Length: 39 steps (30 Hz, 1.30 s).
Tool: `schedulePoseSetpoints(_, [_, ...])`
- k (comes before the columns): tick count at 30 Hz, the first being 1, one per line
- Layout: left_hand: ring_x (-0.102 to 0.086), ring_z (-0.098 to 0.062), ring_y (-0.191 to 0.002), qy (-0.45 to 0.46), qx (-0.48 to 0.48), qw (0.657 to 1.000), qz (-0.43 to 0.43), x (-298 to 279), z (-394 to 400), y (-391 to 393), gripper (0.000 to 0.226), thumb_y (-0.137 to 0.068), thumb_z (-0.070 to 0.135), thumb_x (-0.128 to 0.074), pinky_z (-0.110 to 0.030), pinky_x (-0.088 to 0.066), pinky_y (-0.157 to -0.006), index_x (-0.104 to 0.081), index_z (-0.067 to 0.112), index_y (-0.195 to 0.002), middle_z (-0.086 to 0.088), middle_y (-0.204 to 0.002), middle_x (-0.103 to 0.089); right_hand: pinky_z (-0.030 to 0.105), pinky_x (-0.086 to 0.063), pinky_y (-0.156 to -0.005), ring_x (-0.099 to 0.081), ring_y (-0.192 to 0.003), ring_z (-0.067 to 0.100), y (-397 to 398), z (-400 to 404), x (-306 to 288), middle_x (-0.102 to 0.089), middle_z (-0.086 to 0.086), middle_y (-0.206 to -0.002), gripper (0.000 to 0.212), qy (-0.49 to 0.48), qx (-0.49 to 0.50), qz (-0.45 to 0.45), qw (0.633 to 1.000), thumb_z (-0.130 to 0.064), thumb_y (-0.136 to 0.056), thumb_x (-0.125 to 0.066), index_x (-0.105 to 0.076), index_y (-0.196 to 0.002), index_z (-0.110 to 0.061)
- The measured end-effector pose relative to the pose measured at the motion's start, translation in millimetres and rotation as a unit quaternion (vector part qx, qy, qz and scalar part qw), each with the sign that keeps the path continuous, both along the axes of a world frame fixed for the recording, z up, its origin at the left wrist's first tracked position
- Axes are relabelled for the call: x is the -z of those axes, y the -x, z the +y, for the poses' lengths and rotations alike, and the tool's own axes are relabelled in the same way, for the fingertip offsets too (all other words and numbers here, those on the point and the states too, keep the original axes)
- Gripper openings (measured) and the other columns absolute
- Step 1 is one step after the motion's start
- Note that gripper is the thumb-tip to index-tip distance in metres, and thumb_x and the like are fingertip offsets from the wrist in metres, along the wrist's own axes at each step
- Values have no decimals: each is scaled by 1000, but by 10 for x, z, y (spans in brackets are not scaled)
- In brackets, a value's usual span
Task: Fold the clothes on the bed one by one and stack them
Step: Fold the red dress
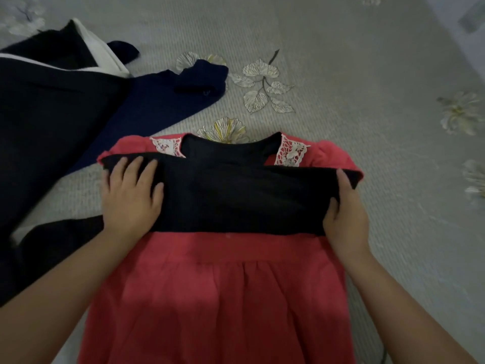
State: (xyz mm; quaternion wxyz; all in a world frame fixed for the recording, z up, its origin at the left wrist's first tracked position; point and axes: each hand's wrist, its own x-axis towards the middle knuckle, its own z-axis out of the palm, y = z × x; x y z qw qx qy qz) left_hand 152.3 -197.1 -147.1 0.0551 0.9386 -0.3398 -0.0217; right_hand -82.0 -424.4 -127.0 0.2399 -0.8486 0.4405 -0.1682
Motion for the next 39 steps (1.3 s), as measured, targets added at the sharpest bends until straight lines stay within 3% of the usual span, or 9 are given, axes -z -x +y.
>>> schedulePoseSetpoints(3, [-15,-46,-135,-40,-59,995,72,91,158,61,55,-91,45,-37,-61,-16,-106,-42,14,-137,-17,-147,-30,31,-36,-84,-54,-106,39,-2,-203,-68,-54,27,-121,50,9,11,1,1000,6,-87,-41,-35,-137,0])
schedulePoseSetpoints(5, [1,-39,-139,-51,-84,989,108,177,191,36,53,-95,41,-40,-55,-8,-110,-27,23,-144,-7,-154,-12,37,-36,-89,-50,-110,39,-1,-311,-53,-46,25,-130,52,-3,11,67,998,0,-91,-42,-30,-141,-6])
schedulePoseSetpoints(9, [7,-35,-140,-72,-86,986,120,151,172,59,56,-94,42,-34,-50,-5,-112,-15,30,-145,-1,-156,-1,47,-41,-82,-51,-103,44,135,-254,183,-32,24,-137,49,11,-11,214,977,-16,-96,-37,-25,-144,-16])
schedulePoseSetpoints(16, [-13,-44,-136,61,-125,985,102,-73,712,788,58,-94,32,-45,-53,-17,-109,-24,12,-144,-27,-149,-12,29,-30,-89,-44,-114,38,594,32,153,-40,29,-129,53,-84,36,38,995,-17,-96,-41,-22,-142,1])
schedulePoseSetpoints(20, [-26,-52,-128,87,-155,976,122,-111,1381,1537,65,-86,31,-44,-53,-23,-107,-28,-4,-139,-38,-140,-23,14,-28,-65,-54,-94,34,1274,651,22,-56,27,-103,53,-155,40,-9,987,-20,-95,-42,-26,-139,4])
schedulePoseSetpoints(25, [-37,-52,-117,49,-284,942,175,-157,2179,2421,62,-91,18,-54,-54,-31,-98,-24,-3,-141,-40,-126,-39,12,-32,-54,-55,-77,21,2214,1519,-115,-55,-1,-79,70,-230,29,28,972,-40,-83,-44,-26,-142,-6])
schedulePoseSetpoints(29, [-42,-49,-118,51,-339,913,221,-258,2606,2896,68,-90,24,-53,-51,-34,-97,-16,6,-145,-35,-131,-41,30,-42,-78,-61,-102,31,2839,2144,-187,-65,11,-109,79,-258,62,96,959,-33,-85,-59,-13,-146,-15])
schedulePoseSetpoints(33, [-46,-48,-117,79,-356,892,268,-327,2887,3178,76,-89,35,-54,-47,-35,-97,-9,14,-146,-30,-132,-45,43,-46,-80,-59,-101,40,3137,2656,-152,-60,24,-115,89,-198,116,148,962,-37,-80,-66,-12,-145,-7])
schedulePoseSetpoints(39, [-45,-37,-122,229,-374,838,325,-365,2923,3454,79,-82,24,-66,-39,-33,-101,-19,5,-142,-22,-139,-41,36,-35,-97,-44,-124,36,3097,2806,-227,-41,22,-139,77,-256,157,65,952,-24,-86,-62,-16,-143,-1])
